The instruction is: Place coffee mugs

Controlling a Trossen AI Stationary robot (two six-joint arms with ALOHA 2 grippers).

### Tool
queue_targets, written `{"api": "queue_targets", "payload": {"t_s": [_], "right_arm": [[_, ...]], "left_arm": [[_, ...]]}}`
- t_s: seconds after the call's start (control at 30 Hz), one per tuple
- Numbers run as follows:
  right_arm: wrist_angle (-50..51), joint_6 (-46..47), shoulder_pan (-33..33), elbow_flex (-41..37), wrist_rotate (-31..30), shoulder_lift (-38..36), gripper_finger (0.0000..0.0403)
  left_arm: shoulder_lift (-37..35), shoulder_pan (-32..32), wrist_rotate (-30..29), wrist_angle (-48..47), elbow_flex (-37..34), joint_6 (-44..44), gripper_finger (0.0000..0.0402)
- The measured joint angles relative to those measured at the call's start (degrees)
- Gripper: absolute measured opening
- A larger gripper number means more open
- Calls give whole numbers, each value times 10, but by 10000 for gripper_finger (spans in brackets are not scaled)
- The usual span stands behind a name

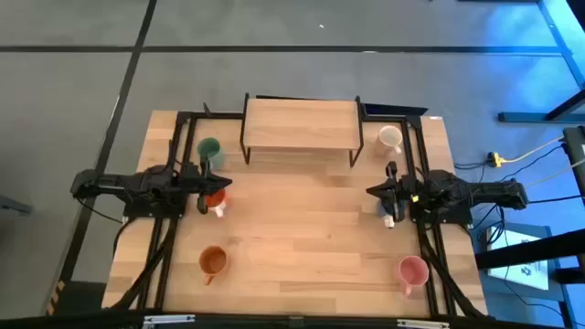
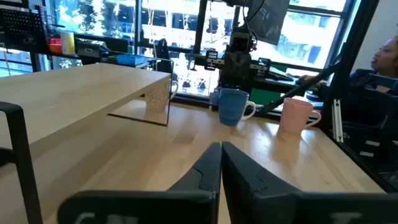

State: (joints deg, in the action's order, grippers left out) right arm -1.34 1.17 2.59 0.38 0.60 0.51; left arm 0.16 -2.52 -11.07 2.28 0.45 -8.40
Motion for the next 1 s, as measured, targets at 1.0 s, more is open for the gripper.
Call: {"api": "queue_targets", "payload": {"t_s": [1.0], "right_arm": [[-50, 361, 0, 0, -62, 0, 1]], "left_arm": [[5, 0, -105, 475, 9, -148, 7]]}}
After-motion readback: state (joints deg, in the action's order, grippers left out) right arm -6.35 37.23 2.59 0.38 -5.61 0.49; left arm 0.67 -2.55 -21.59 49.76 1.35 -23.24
